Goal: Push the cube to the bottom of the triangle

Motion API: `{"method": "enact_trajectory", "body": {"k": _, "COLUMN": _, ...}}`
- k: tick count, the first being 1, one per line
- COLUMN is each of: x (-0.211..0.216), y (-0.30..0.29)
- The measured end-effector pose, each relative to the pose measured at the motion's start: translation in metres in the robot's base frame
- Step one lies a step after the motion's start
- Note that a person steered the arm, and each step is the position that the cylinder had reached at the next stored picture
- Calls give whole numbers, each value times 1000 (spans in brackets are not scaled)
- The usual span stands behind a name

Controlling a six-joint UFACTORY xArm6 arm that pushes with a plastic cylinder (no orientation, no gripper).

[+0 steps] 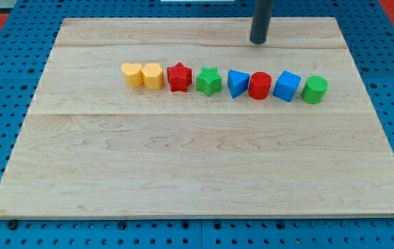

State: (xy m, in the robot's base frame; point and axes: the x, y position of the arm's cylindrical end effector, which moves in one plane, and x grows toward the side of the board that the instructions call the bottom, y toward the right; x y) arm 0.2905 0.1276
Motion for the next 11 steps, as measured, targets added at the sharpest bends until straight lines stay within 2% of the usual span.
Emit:
{"method": "enact_trajectory", "body": {"k": 1, "x": 31, "y": 101}}
{"method": "enact_trajectory", "body": {"k": 2, "x": 37, "y": 135}}
{"method": "enact_trajectory", "body": {"k": 3, "x": 94, "y": 151}}
{"method": "enact_trajectory", "body": {"k": 4, "x": 98, "y": 142}}
{"method": "enact_trajectory", "body": {"k": 5, "x": 98, "y": 83}}
{"method": "enact_trajectory", "body": {"k": 6, "x": 98, "y": 68}}
{"method": "enact_trajectory", "body": {"k": 8, "x": 97, "y": -34}}
{"method": "enact_trajectory", "body": {"k": 9, "x": 99, "y": -34}}
{"method": "enact_trajectory", "body": {"k": 10, "x": 100, "y": -76}}
{"method": "enact_trajectory", "body": {"k": 11, "x": 99, "y": -10}}
